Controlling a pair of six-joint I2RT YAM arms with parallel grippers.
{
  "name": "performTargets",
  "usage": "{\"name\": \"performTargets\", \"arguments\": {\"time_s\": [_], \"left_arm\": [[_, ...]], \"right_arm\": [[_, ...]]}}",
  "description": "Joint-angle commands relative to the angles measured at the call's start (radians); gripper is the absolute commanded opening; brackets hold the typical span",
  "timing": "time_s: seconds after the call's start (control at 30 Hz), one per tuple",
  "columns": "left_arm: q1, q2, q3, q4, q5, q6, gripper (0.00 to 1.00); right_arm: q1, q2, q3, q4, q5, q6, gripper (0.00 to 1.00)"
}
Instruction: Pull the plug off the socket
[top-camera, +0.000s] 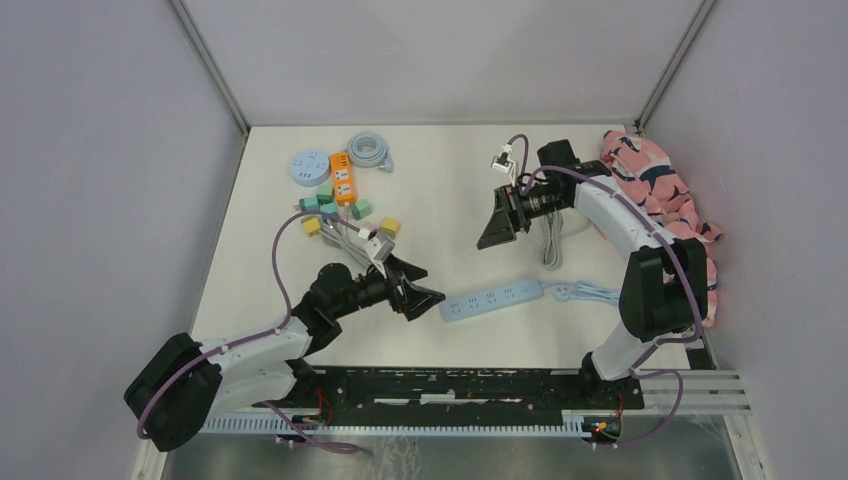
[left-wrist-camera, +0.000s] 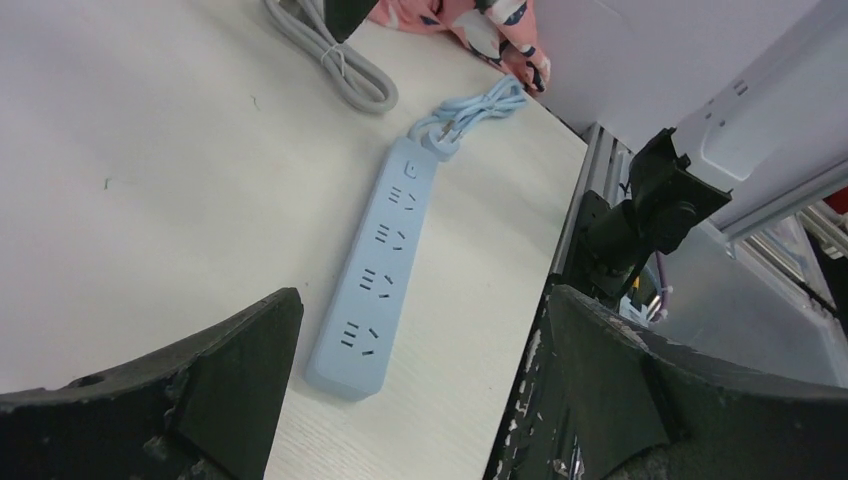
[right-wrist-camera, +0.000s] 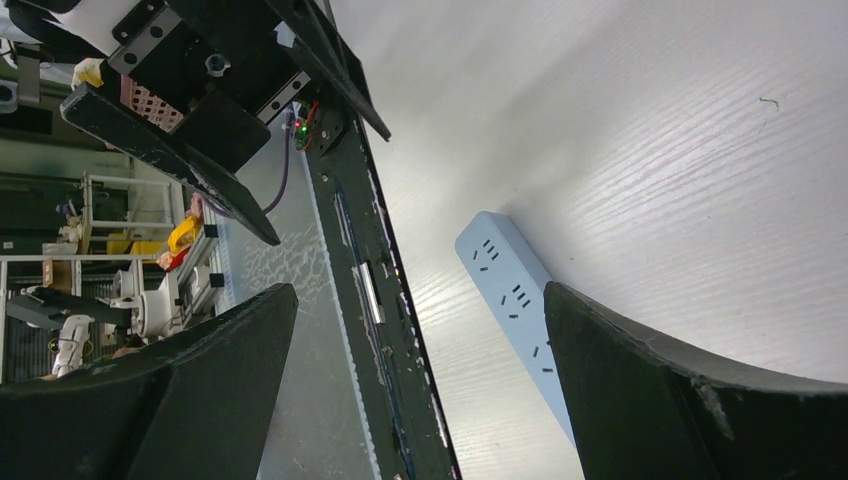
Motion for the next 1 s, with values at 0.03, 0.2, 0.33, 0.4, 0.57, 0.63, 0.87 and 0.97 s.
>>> {"name": "performTargets", "arguments": {"time_s": [0.03, 0.2, 0.33, 0.4, 0.57, 0.63, 0.87, 0.97], "left_arm": [[-0.029, -0.153, -0.109, 0.190, -0.134, 0.150, 0.99], [-0.028, -0.229, -0.136, 0.102, -0.217, 0.189, 0.99], [-0.029, -0.172, -0.138, 0.149, -0.113, 0.224, 0.99], [-0.029, -0.110, -0.140, 0.211, -0.066, 0.222, 0.99], [-0.052, 0.050, -0.108, 0.319, -0.006, 0.244, 0.99], [-0.092, 0.093, -0.081, 0.309, -0.034, 0.326, 0.99], [-0.209, 0.266, 0.059, 0.136, -0.058, 0.723, 0.99], [-0.213, 0.353, 0.132, 0.082, -0.057, 0.783, 0.99]], "right_arm": [[-0.021, -0.054, 0.034, 0.009, -0.020, -0.015, 1.00], [-0.024, -0.059, 0.029, 0.018, -0.022, -0.010, 1.00], [-0.024, -0.056, 0.029, 0.019, -0.022, -0.009, 1.00], [-0.024, -0.056, 0.028, 0.020, -0.020, -0.009, 1.00], [-0.027, -0.060, 0.028, 0.021, -0.019, -0.009, 1.00], [-0.031, -0.060, 0.027, 0.022, -0.019, -0.009, 1.00], [-0.039, -0.056, 0.025, 0.022, -0.018, -0.009, 1.00], [-0.041, -0.052, 0.027, 0.018, -0.019, -0.013, 1.00]]}}
